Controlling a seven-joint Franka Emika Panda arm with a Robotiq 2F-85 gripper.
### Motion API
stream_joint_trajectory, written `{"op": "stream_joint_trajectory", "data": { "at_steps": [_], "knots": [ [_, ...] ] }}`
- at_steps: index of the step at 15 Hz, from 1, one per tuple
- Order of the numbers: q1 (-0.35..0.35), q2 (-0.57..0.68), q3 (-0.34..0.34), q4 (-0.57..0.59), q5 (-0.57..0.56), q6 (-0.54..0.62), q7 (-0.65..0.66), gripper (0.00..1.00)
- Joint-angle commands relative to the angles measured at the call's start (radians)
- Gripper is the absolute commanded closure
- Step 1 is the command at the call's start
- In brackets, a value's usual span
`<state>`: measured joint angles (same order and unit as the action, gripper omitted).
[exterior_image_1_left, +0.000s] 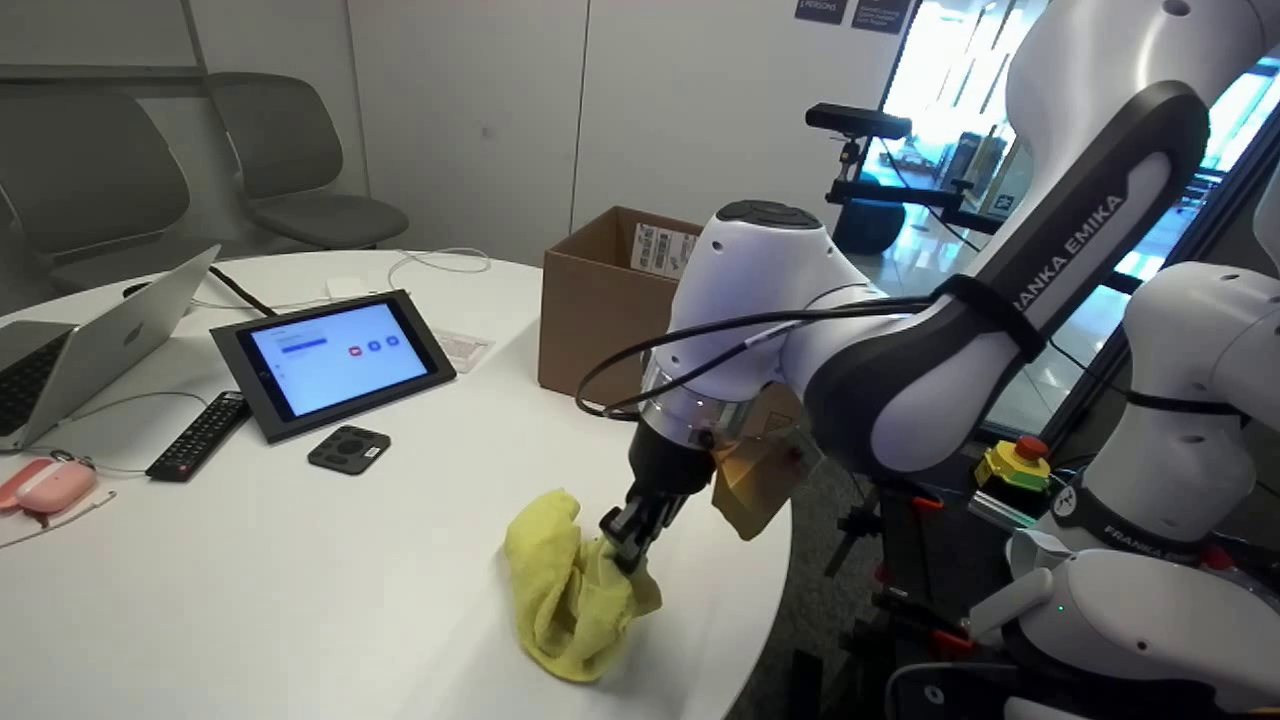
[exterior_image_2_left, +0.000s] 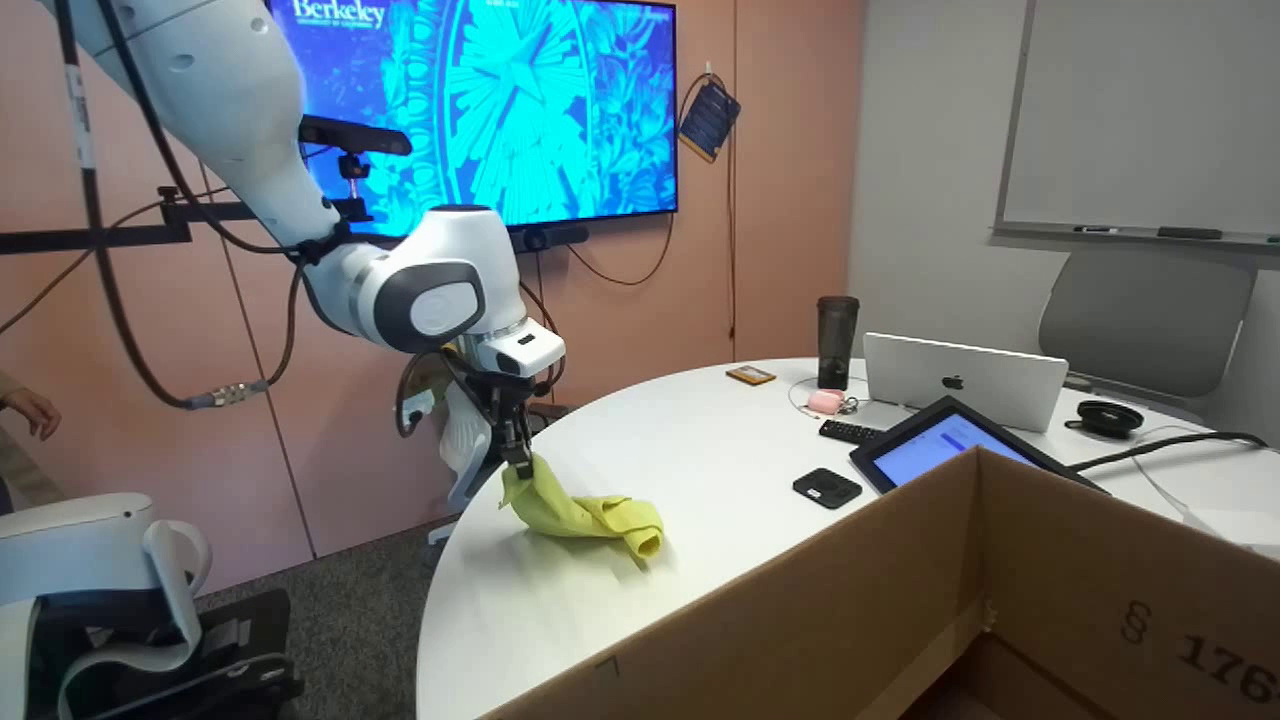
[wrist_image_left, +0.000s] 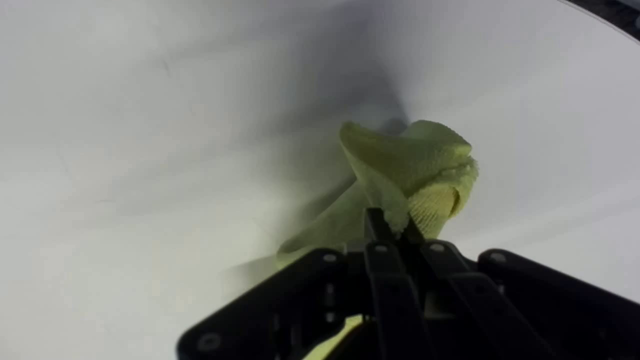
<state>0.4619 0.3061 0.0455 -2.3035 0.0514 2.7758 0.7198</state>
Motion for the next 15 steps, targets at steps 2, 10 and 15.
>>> {"op": "stream_joint_trajectory", "data": {
  "at_steps": [2,10,15],
  "knots": [
    [0.009,0.163,0.003,0.205,-0.024,-0.004,0.080,0.97],
    [0.073,0.408,-0.047,0.461,-0.026,-0.097,0.166,0.96],
    [0.081,0.475,-0.064,0.545,-0.025,-0.147,0.196,0.92]
  ]
}}
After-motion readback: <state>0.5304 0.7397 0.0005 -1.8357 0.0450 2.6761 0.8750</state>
